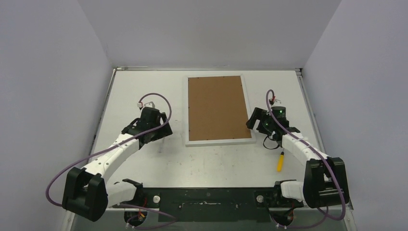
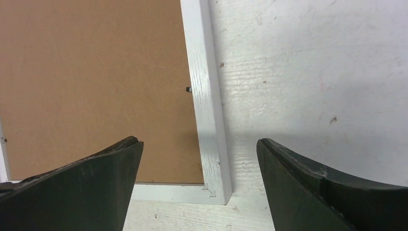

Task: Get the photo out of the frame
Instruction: Turn over the photo frame at the center of the board.

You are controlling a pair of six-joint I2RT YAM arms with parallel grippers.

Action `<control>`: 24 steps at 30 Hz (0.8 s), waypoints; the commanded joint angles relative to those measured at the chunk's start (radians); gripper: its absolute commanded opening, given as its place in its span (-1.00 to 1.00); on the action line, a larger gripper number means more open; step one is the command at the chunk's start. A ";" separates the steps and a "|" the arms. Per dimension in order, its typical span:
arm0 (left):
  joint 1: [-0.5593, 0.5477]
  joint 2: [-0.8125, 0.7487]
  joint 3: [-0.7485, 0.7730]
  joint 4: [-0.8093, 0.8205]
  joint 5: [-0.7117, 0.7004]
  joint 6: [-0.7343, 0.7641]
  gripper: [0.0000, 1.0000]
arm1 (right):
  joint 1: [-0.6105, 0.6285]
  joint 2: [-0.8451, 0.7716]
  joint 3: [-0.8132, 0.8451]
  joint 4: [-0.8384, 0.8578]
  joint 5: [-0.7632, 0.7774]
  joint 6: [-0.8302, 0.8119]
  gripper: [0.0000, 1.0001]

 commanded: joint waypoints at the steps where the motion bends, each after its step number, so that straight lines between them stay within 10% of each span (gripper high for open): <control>1: -0.028 0.032 0.029 -0.006 -0.131 0.002 0.58 | 0.014 -0.041 0.074 -0.079 0.096 -0.055 0.83; 24: -0.029 0.176 -0.012 0.057 -0.090 0.011 0.34 | 0.204 0.122 0.140 -0.060 0.057 -0.020 0.87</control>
